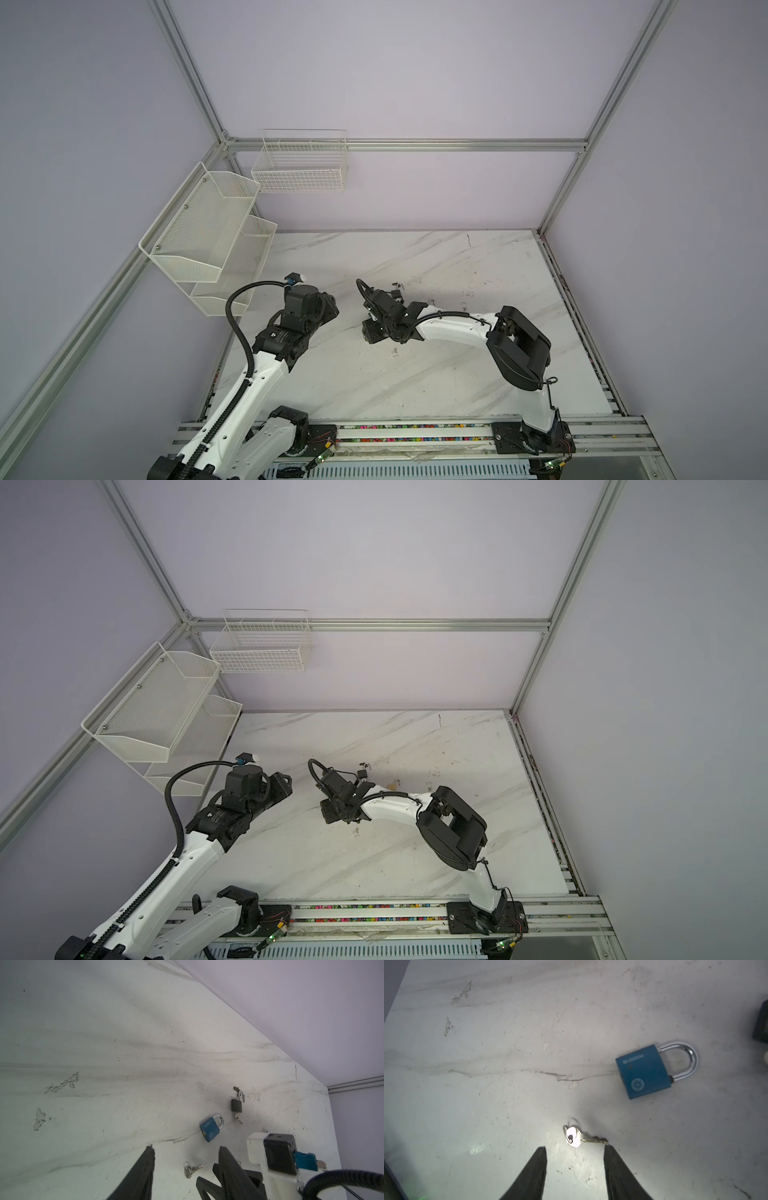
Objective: Unlock with the key
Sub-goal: 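Grasp the loose silver key by its ring with the right gripper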
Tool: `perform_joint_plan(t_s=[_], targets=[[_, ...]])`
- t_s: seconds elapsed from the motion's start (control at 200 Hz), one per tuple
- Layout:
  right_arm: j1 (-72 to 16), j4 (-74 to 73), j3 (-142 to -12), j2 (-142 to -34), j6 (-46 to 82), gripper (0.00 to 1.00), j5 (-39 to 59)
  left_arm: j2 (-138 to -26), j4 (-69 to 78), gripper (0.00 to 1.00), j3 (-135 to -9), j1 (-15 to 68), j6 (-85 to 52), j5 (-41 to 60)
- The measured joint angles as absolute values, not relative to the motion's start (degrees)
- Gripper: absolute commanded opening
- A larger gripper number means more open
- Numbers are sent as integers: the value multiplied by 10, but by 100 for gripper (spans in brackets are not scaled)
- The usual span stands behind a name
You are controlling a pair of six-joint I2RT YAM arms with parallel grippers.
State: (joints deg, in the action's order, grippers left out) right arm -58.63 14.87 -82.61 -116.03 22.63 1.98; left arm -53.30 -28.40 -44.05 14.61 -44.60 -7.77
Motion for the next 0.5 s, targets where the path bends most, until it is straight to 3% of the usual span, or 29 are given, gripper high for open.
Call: perform_joint_plan(t_s=[0.5], targets=[[-598,174,-869,-1212,152,26,26,-532,-272,50,-425,117,-465,-50]])
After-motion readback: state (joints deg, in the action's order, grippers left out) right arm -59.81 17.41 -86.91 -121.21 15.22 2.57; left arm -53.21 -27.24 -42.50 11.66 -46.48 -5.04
